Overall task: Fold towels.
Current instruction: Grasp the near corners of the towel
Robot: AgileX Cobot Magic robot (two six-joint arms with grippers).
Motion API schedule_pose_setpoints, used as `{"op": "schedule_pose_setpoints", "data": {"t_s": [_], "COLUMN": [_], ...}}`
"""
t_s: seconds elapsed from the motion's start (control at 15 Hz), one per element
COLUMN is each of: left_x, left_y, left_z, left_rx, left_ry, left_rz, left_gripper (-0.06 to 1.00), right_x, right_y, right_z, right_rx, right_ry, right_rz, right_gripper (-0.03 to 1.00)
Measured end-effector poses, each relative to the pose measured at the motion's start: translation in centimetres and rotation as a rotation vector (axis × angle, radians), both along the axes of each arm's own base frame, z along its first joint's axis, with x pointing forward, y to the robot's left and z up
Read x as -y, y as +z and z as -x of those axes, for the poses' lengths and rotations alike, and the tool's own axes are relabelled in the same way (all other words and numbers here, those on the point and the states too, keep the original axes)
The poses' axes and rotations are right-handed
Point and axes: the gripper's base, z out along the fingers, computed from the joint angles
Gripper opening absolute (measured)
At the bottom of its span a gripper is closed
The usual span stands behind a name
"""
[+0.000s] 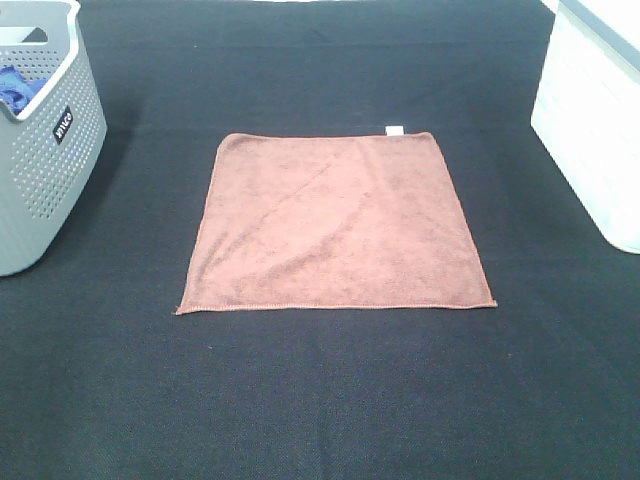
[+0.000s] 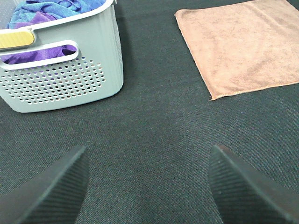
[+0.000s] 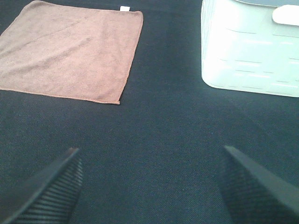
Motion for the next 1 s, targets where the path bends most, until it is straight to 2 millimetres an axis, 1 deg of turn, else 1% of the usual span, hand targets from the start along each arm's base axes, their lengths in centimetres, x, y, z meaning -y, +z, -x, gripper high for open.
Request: {"op": "schedule_pose_setpoints", "data": {"t_s": [1.0], "left_x": [0.00], "left_y": [0.00], "left_z": [0.00], "left_rx": [0.000], "left_ry": [0.000], "left_rz": [0.000], "left_gripper": [0.69], "right_x": [0.00], "right_y": [0.00], "right_z": [0.00], "right_rx": [0.000], "right_ry": [0.000], "right_rz": [0.000], "right_gripper": [0.75]}}
